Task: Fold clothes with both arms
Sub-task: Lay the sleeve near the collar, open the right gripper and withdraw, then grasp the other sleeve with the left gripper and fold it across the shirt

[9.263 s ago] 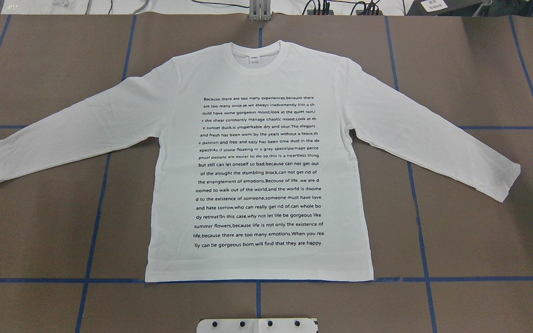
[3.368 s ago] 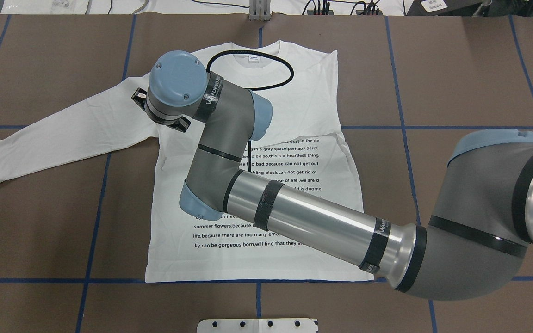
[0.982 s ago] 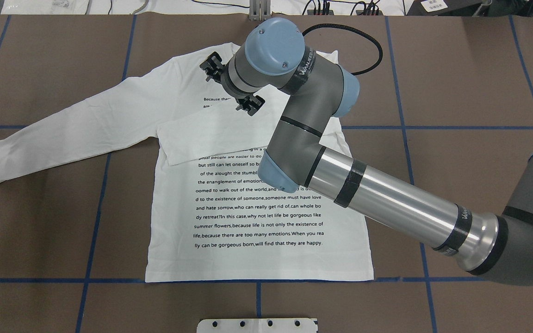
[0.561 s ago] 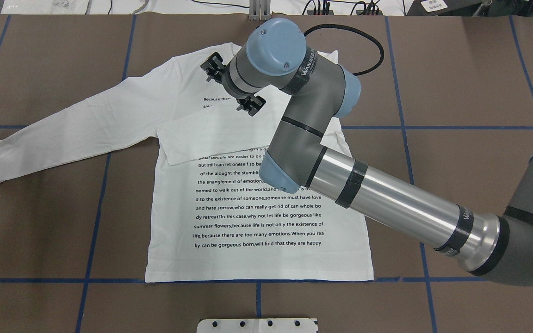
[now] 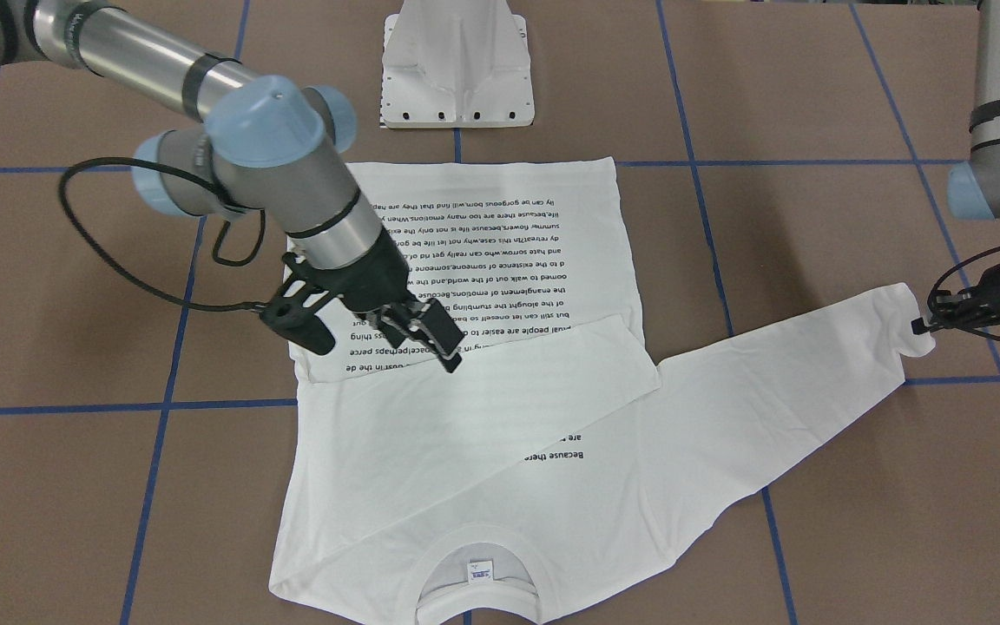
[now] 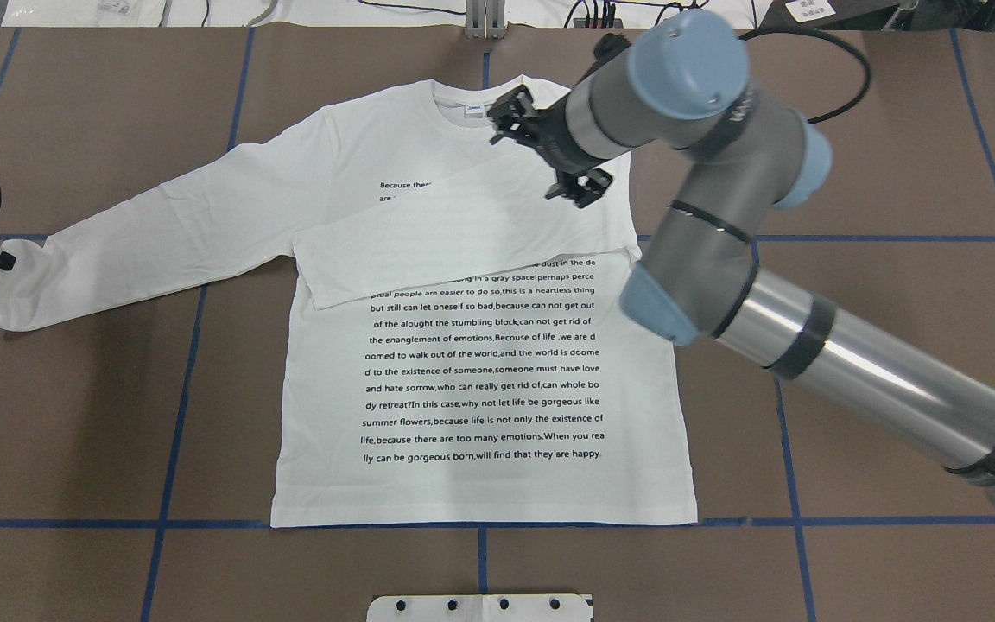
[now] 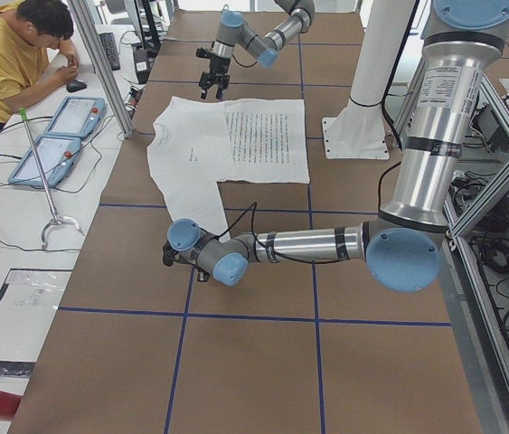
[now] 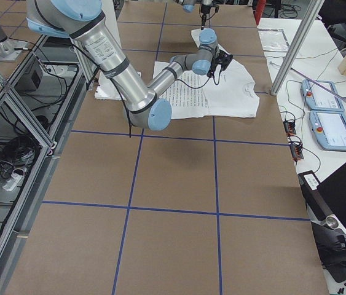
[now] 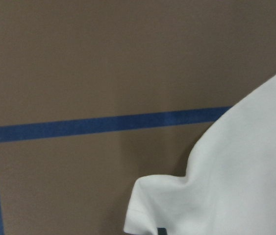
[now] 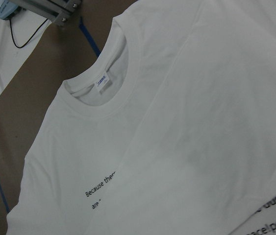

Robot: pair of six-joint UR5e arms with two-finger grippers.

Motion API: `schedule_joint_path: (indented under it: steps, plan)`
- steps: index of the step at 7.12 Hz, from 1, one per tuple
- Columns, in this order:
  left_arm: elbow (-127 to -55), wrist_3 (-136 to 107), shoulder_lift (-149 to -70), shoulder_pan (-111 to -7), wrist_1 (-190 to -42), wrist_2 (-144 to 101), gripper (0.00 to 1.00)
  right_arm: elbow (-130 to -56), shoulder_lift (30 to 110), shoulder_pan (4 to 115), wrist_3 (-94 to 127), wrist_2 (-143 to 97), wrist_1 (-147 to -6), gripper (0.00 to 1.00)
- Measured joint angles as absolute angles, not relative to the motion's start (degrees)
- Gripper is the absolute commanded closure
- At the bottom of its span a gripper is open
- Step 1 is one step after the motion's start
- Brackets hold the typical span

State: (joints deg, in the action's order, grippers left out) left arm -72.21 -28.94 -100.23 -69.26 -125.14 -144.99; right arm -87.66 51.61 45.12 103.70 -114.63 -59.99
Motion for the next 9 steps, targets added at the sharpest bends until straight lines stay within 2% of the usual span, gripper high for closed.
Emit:
schedule_joint_path:
  steps: [1,3,5,7,8,9]
  plan:
    - [-75.5,-33.3,-100.6,-69.3,-125.3,-145.7,1.0,-92.0,59.3,51.0,96.3,-121.8,-59.9,0.01]
    - [-83.6,-48.4,-103.1,-67.1,-125.6,-146.1,1.0,-94.2,71.8,62.0,76.5,-131.6,-59.7,0.01]
    - [-88.5,-69.2,-111.8,-59.4,-125.5,-145.3,1.0,-94.0,79.5,69.3,60.1,-135.7,-59.9,0.01]
    - [-87.4,-87.2,-125.2,-48.0,-126.0,-135.6,1.0,-94.3,82.5,71.1,55.4,-137.0,-59.4,0.01]
    - [-84.2,-92.9,-131.7,-43.3,-127.2,-129.0,1.0,-94.7,83.2,71.3,54.9,-137.1,-59.2,0.01]
    - [-77.4,-96.7,-139.4,-40.4,-129.1,-124.2,1.0,-94.9,83.6,71.4,54.8,-137.1,-59.0,0.01]
